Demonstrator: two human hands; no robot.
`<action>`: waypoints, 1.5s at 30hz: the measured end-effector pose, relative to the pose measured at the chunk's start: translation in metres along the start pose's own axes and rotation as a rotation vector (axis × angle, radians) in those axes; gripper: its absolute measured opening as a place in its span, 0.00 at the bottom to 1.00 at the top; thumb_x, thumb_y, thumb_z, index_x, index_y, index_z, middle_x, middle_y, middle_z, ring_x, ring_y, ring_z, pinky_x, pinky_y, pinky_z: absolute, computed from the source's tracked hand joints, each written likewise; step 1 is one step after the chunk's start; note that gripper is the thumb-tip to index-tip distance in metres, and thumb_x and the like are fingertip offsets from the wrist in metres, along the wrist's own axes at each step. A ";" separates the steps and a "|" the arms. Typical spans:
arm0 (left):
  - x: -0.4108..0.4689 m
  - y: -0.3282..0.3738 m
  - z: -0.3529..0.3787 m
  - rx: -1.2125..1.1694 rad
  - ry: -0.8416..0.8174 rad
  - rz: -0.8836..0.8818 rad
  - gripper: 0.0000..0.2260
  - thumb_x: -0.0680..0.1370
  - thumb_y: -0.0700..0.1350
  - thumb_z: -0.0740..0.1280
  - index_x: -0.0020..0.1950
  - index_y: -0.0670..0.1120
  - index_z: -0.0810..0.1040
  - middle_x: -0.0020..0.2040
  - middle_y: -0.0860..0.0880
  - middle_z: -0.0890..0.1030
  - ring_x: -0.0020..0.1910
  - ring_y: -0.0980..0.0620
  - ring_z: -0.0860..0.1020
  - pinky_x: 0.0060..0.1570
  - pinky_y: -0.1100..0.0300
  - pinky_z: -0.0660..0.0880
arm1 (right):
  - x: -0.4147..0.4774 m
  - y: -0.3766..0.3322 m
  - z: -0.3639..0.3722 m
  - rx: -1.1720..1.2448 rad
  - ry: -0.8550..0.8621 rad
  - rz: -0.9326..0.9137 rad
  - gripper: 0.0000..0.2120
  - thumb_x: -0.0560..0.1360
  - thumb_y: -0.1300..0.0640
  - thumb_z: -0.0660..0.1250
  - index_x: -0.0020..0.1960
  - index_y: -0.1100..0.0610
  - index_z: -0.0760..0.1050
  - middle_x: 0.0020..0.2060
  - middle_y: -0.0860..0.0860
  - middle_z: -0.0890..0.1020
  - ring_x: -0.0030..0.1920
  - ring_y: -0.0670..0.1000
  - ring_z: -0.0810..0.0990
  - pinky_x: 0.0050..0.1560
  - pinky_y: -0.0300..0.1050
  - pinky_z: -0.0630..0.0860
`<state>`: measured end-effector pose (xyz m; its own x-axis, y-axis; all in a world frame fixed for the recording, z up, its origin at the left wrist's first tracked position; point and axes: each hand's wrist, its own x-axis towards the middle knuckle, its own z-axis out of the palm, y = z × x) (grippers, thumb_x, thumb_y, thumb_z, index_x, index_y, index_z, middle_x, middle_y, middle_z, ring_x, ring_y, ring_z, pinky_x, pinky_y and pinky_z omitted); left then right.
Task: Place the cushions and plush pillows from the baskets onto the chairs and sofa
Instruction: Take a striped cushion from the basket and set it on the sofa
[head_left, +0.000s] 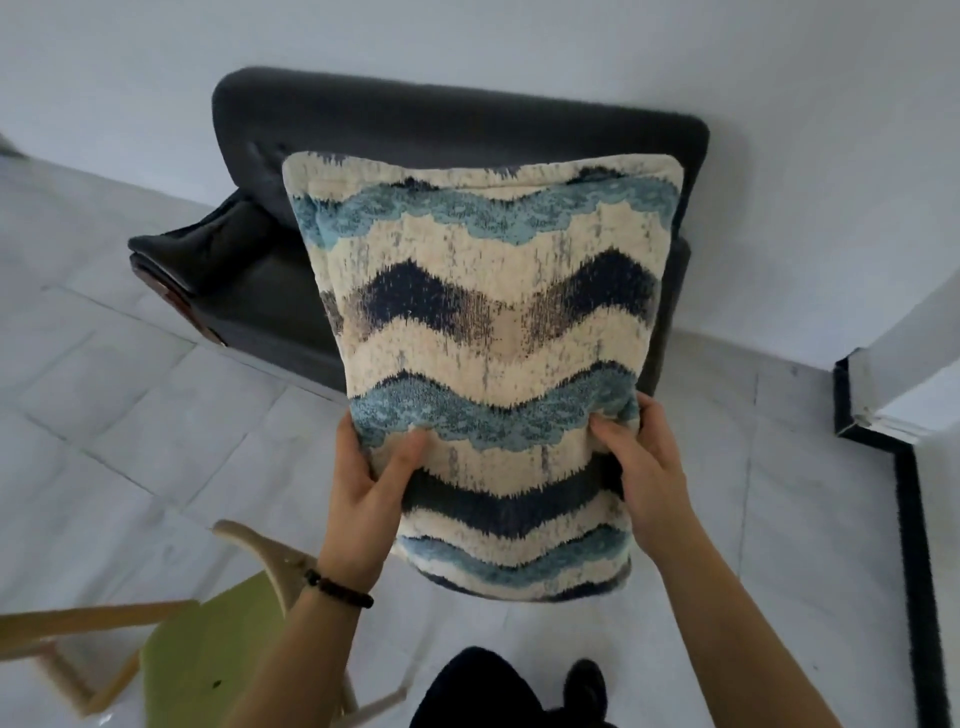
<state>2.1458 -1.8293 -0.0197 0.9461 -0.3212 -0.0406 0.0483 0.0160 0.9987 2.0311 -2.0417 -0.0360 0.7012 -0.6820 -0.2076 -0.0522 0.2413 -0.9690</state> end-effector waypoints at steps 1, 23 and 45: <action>0.018 0.000 0.000 -0.005 0.039 0.008 0.28 0.75 0.47 0.69 0.75 0.48 0.67 0.64 0.54 0.81 0.58 0.57 0.82 0.53 0.63 0.80 | 0.024 -0.005 0.010 -0.013 -0.023 -0.009 0.12 0.80 0.59 0.68 0.61 0.48 0.74 0.52 0.46 0.83 0.51 0.43 0.83 0.52 0.40 0.77; 0.505 -0.055 0.015 0.178 -0.104 -0.203 0.52 0.61 0.71 0.79 0.74 0.77 0.48 0.82 0.54 0.58 0.80 0.47 0.61 0.73 0.37 0.67 | 0.411 0.023 0.225 -0.396 -0.069 -0.114 0.17 0.72 0.72 0.70 0.43 0.53 0.67 0.42 0.52 0.78 0.42 0.54 0.78 0.42 0.53 0.76; 0.804 -0.370 0.065 0.383 0.333 -0.946 0.36 0.78 0.51 0.73 0.80 0.48 0.58 0.76 0.38 0.68 0.63 0.36 0.77 0.44 0.44 0.83 | 0.717 0.291 0.221 -1.301 -0.170 0.115 0.35 0.84 0.42 0.57 0.84 0.56 0.50 0.83 0.56 0.52 0.83 0.58 0.48 0.80 0.56 0.40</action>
<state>2.8677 -2.1551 -0.4202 0.6199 0.2274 -0.7510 0.7581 -0.4208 0.4983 2.6761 -2.3083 -0.4372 0.7218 -0.5847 -0.3703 -0.6921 -0.6099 -0.3860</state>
